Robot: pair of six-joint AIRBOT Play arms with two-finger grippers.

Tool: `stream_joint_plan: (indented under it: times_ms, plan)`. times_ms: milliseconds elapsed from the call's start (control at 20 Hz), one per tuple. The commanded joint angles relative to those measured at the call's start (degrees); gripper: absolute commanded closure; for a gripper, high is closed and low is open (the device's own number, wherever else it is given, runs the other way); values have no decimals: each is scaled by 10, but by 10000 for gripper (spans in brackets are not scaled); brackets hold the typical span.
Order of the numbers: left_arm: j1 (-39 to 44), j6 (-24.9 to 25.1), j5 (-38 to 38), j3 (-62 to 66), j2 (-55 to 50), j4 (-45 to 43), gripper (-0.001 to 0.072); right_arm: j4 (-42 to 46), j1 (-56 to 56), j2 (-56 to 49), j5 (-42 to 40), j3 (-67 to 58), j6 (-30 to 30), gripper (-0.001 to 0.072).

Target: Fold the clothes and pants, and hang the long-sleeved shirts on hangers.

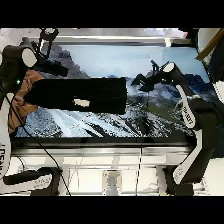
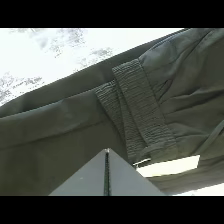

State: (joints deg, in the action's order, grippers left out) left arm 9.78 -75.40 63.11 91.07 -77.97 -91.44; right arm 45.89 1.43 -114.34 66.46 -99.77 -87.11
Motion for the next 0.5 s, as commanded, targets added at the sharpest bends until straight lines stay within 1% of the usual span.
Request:
stream_joint_plan:
  times_ms: [0, 100, 150, 200, 300, 450]
  plan:
    - [0, -7, -1, 0, 0, 0, 698, -123, 0, -56, -21, 19, 35, 57]
    - [0, -7, -1, 0, 0, -1, 698, -146, 13, -78, -20, 19, 44, 58]
    - [0, -7, -1, 0, 0, -1, 698, -146, 23, -83, -19, 18, 48, 100]
    - [0, -7, -1, 0, 0, -1, 698, -145, 32, -83, -19, 16, 51, 120]
    - [0, -7, -1, 0, 0, 0, 698, -145, 55, -83, -15, 5, 55, 122]
    - [0, -7, 0, 0, 0, 0, 698, -145, 86, -83, -10, -9, 53, 145]
